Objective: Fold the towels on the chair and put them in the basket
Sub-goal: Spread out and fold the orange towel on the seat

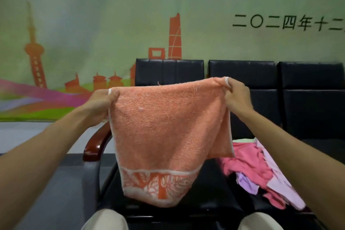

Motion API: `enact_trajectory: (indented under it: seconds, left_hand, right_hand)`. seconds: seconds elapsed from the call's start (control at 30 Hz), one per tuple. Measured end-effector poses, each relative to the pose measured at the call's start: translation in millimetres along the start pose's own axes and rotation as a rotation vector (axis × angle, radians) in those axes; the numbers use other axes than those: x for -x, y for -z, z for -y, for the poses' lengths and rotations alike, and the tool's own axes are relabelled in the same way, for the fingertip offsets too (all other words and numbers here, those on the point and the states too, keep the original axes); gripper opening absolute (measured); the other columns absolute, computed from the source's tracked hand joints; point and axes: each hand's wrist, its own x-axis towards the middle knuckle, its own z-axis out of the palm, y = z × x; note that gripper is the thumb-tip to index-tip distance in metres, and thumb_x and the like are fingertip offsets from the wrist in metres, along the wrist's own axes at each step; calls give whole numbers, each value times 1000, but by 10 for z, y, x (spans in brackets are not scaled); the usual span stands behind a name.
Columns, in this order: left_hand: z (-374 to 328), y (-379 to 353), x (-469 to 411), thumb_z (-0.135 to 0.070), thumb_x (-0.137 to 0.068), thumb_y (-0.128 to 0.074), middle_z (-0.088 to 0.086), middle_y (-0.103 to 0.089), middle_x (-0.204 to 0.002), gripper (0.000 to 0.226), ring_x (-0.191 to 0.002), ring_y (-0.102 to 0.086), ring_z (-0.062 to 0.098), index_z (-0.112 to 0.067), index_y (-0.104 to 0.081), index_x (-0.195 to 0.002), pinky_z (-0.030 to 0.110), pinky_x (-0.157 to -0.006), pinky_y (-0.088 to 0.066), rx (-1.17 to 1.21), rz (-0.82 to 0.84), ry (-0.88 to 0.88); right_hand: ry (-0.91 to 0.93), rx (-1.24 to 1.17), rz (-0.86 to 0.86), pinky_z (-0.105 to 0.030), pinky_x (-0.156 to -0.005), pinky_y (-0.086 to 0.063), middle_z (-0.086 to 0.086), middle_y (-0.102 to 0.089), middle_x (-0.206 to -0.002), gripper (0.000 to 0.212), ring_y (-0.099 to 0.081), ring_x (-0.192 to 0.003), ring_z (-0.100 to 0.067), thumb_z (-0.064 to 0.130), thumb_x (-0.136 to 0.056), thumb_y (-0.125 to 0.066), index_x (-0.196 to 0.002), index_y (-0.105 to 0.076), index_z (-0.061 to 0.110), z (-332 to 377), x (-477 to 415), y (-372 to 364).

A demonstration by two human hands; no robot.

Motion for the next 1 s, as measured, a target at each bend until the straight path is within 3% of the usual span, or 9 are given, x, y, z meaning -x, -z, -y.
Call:
enact_trajectory:
  seconds: [0.1, 0.23, 0.3, 0.43, 0.53, 0.67, 0.8, 0.9, 1.0]
  left_hand:
    - [56, 14, -11, -24, -99, -53, 7, -63, -88, 22, -83, -58, 23, -6, -66, -93, 40, -81, -48, -62, -98, -30]
    - [165, -14, -15, -19, -90, -66, 2, -64, -84, 28, -81, -61, 19, 0, -65, -110, 39, -79, -53, -2, -181, 24]
    - [210, -21, -28, -14, -90, -65, 5, -64, -87, 28, -87, -62, 25, 4, -64, -111, 44, -89, -51, 70, -197, 90]
    - [301, 8, -63, -2, -95, -54, 17, -62, -100, 21, -89, -59, 28, 12, -59, -111, 45, -89, -49, 56, -137, 162]
    - [320, 86, -115, -8, -94, -59, 20, -62, -105, 14, -92, -61, 30, 6, -61, -99, 53, -90, -53, -166, -181, 58]
    - [246, 52, -157, -18, -93, -63, 13, -60, -102, 13, -88, -59, 26, -8, -55, -98, 34, -63, -52, -136, -261, 0]
    - [105, 9, -105, -15, -90, -64, 8, -63, -104, 5, -99, -56, 23, -11, -65, -92, 37, -87, -48, 83, -109, 59]
    - [116, 51, -76, -9, -85, -68, 4, -65, -100, 16, -101, -58, 23, -7, -69, -100, 38, -94, -48, -185, -21, -43]
    - [185, -11, -86, -14, -89, -66, 3, -64, -99, 19, -97, -56, 20, -5, -72, -105, 36, -85, -47, -499, -141, -212]
  right_hand:
    - [-12, 64, -9, -28, -64, -45, 6, -61, -89, 27, -57, -79, -12, 10, -98, -42, -105, -64, 25, -19, 43, -28]
    - [-407, -234, -15, -38, -71, -52, -2, -61, -82, 20, -60, -83, -21, 23, -96, -55, -79, -62, 16, -85, 28, -137]
    - [-554, -491, -10, -39, -83, -54, -6, -66, -92, 9, -63, -92, -21, 21, -93, -62, -91, -66, 13, -58, 36, -146]
    - [-567, -725, 70, -32, -85, -53, -7, -69, -100, 29, -65, -95, -18, 14, -86, -71, -113, -66, 6, -59, 63, -81]
    - [-458, -595, 142, -28, -85, -53, -9, -68, -104, 33, -65, -96, -18, -1, -79, -73, -112, -68, 6, -99, 53, -45]
    - [-335, -402, 164, -34, -93, -53, -10, -65, -114, 46, -61, -108, -25, -6, -71, -76, -114, -68, 8, -142, 23, -53]
    - [-259, -188, 131, -33, -96, -51, -9, -64, -121, 50, -58, -115, -22, -1, -71, -79, -118, -68, 11, -211, 3, -81]
    - [-193, -7, 48, -22, -83, -47, -5, -67, -112, 35, -59, -101, -13, 7, -79, -78, -113, -71, 11, -230, 13, -75]
    - [-138, 89, -23, -23, -79, -47, -5, -72, -101, 19, -63, -96, -14, 16, -82, -76, -101, -76, 11, -252, 29, -86]
